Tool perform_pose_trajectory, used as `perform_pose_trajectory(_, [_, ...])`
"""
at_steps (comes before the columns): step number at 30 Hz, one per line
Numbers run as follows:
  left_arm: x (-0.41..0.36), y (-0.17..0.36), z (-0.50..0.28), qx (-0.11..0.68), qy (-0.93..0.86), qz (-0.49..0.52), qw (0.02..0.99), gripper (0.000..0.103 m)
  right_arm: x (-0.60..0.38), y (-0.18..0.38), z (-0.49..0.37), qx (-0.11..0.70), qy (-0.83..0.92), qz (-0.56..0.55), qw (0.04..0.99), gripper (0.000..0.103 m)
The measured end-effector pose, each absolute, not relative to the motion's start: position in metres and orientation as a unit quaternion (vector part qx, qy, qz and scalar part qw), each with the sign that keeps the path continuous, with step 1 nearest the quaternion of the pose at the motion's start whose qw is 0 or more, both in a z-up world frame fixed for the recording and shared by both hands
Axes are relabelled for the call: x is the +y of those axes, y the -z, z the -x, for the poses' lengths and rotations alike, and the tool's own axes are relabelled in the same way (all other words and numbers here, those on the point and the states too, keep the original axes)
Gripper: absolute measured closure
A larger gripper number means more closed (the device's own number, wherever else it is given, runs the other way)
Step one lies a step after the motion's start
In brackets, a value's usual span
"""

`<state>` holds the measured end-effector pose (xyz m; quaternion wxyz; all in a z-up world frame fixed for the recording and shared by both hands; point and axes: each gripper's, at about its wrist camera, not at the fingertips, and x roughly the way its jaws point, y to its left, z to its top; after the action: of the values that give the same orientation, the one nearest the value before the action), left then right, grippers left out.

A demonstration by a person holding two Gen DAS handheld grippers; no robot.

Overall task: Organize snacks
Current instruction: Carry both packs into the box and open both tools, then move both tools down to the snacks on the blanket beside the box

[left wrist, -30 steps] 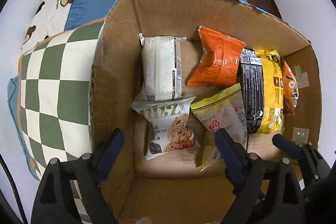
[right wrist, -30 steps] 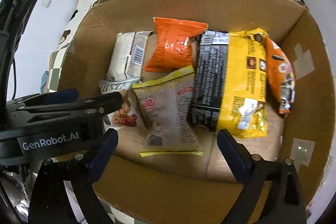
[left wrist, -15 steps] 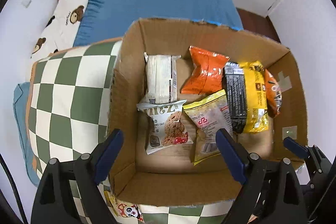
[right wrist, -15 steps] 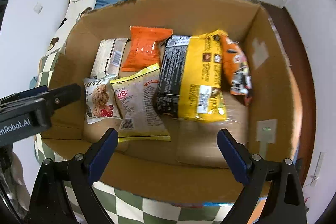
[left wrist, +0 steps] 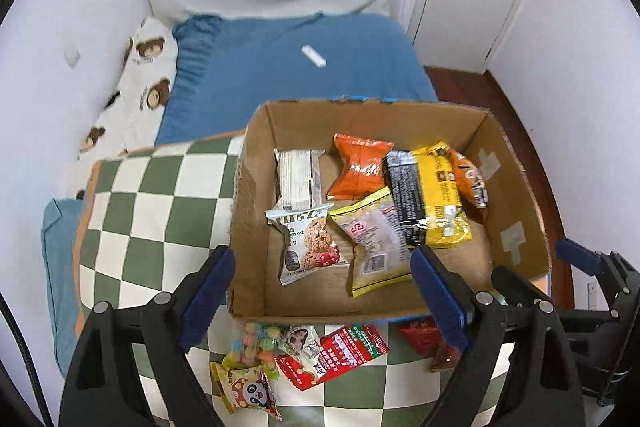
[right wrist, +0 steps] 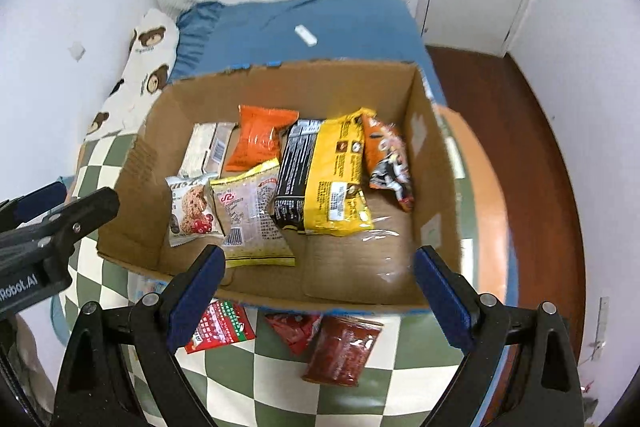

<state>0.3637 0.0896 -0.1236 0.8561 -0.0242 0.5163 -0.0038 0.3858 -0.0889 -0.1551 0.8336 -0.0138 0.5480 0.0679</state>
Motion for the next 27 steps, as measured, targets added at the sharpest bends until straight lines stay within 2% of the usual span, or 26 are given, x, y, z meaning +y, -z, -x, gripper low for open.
perform_pose_trajectory(10, [0.084,0.087,-0.311,0.466,0.014,0.029,0.884,0.013,-0.098,0.107,-0.325,0.492,-0.074,0.002,0.867,0.006])
perform_pose_trajectory(16, [0.106,0.101,-0.280,0.474,-0.015,0.026,0.880,0.013,-0.102,0.124,-0.300,0.509,-0.099,-0.056,0.853,0.006])
perform_pose_trajectory(17, [0.112,0.110,-0.276,0.483,-0.021,0.023,0.875,0.013,-0.102,0.133,-0.296,0.517,-0.102,-0.069,0.847,0.008])
perform_pose_trajectory(18, [0.121,0.123,-0.271,0.496,-0.029,0.018,0.868,0.013,-0.101,0.146,-0.292,0.528,-0.110,-0.084,0.838,0.020])
perform_pose_trajectory(19, [0.128,0.133,-0.269,0.507,-0.035,0.013,0.861,0.013,-0.099,0.159,-0.289,0.540,-0.114,-0.096,0.829,0.039])
perform_pose_trajectory(20, [0.137,0.147,-0.265,0.523,-0.044,0.007,0.851,0.013,-0.096,0.178,-0.286,0.559,-0.119,-0.113,0.813,0.042])
perform_pose_trajectory(27, [0.184,0.234,-0.256,0.613,-0.062,0.003,0.787,0.013,-0.062,0.273,-0.275,0.635,-0.132,-0.189,0.737,0.042])
